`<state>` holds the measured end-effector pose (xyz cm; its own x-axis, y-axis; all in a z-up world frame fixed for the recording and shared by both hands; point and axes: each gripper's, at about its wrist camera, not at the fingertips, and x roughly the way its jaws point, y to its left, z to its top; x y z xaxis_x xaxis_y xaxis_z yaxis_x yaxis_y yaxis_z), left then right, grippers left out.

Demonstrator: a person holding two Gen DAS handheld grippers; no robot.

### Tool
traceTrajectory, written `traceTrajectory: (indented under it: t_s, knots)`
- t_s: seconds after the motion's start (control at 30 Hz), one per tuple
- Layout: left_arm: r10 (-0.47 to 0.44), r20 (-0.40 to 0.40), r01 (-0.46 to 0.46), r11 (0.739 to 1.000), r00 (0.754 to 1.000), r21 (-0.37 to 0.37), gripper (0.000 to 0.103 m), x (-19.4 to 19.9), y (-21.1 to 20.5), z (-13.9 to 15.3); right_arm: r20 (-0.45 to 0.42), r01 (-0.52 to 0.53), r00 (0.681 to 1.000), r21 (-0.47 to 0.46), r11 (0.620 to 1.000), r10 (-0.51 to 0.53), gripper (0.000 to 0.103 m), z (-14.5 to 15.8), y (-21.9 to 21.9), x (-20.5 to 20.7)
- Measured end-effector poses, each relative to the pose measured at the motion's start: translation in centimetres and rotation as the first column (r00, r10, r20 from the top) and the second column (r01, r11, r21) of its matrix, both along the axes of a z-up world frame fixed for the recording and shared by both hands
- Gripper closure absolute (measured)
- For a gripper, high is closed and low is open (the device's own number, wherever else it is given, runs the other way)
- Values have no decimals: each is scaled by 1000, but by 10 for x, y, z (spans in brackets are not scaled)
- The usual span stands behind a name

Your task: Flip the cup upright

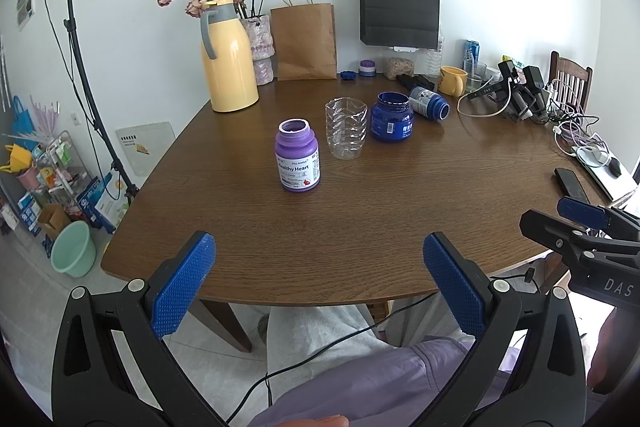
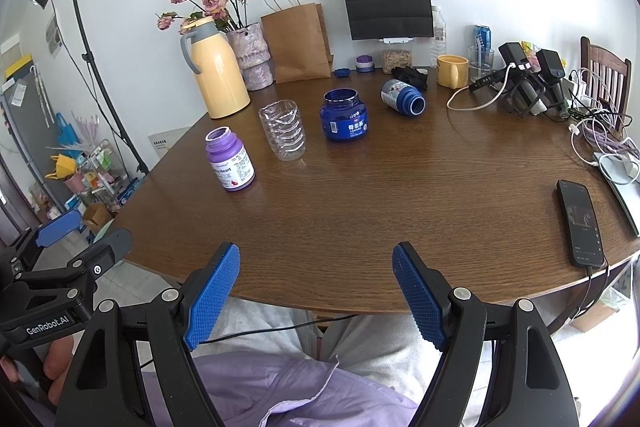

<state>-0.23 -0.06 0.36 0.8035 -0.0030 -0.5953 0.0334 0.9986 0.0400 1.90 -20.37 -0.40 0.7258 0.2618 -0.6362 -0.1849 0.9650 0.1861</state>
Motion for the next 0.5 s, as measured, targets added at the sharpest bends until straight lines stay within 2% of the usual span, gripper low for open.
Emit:
traceTrajectory:
  t_s: [0.5]
  knots:
    - [-5,-11,5,1000,1000,-3,0,2,1,-1,-2,0,1000,-1,1000,0,21,-2,-1,1]
